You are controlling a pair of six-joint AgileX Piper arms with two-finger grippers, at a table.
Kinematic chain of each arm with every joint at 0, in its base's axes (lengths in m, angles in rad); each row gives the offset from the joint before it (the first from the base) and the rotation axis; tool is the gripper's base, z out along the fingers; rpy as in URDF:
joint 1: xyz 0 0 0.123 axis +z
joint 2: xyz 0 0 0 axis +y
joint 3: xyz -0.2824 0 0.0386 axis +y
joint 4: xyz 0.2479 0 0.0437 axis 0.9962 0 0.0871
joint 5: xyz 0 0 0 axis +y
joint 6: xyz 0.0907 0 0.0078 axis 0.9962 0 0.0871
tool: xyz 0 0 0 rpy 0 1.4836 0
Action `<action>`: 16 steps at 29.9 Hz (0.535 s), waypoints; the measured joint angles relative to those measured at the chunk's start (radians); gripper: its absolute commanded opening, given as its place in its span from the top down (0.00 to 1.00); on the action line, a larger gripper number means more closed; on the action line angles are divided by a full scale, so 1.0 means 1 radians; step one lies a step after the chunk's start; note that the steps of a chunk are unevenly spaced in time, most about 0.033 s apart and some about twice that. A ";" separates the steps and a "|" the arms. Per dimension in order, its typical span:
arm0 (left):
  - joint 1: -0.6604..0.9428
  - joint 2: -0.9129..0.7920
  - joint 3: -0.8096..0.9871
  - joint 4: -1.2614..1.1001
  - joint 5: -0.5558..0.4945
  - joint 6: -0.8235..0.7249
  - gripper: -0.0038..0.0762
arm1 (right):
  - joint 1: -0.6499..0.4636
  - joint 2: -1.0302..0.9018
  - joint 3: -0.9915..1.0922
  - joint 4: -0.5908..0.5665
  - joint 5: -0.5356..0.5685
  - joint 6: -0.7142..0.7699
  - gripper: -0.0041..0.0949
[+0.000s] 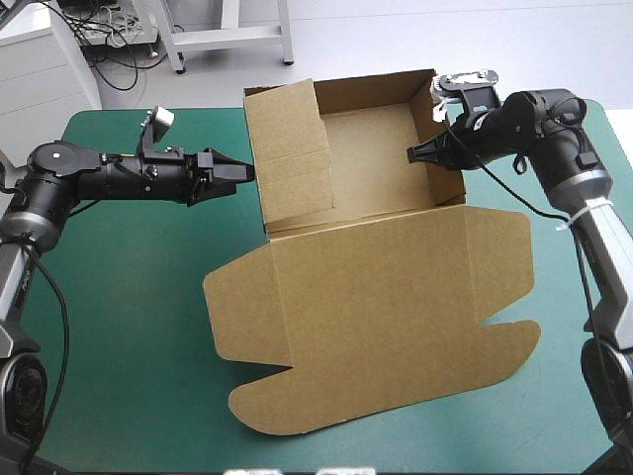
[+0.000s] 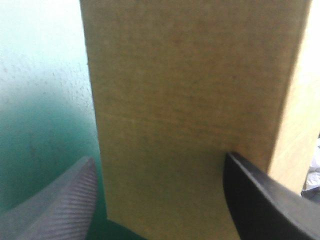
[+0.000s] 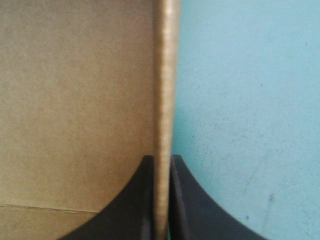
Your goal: Fold the box
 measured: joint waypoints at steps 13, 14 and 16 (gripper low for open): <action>0.000 -0.004 0.000 -0.063 -0.001 0.015 0.32 | 0.000 0.012 0.000 -0.018 0.005 0.005 0.96; 0.000 -0.004 0.000 -0.064 -0.001 0.015 0.32 | 0.000 0.012 0.000 -0.018 0.006 0.005 0.96; 0.000 -0.004 0.000 -0.073 -0.001 0.015 0.32 | 0.000 0.012 0.000 -0.019 0.006 0.005 0.96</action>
